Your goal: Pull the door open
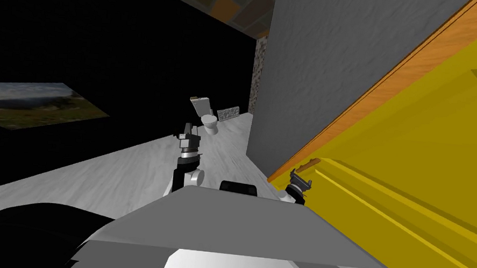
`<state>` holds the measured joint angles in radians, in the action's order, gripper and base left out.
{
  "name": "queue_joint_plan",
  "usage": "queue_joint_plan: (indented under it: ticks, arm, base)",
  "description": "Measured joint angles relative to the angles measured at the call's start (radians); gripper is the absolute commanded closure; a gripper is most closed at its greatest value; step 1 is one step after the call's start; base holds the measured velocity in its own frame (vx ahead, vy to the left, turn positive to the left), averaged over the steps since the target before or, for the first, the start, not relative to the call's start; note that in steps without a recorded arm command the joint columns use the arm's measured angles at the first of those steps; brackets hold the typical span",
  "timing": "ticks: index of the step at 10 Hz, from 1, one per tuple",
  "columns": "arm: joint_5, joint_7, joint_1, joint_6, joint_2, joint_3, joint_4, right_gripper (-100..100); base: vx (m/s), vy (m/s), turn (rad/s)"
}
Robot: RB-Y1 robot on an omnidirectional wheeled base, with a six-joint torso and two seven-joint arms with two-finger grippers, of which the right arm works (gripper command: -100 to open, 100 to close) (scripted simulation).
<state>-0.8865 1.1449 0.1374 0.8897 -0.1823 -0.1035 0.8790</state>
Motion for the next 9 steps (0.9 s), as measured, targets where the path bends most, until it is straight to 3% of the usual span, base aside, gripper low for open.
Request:
queue_joint_plan:
  ticks: [5,9]
  arm:
    - [0.005,0.082,0.039,0.010,-0.053,0.018,-0.014,-100]
    - [0.015,0.168,0.065,0.030,-0.106,0.039,-0.057,-100]
  base:
    - [0.093,-0.003,-0.026]
    - [0.095,-0.015,-0.025]
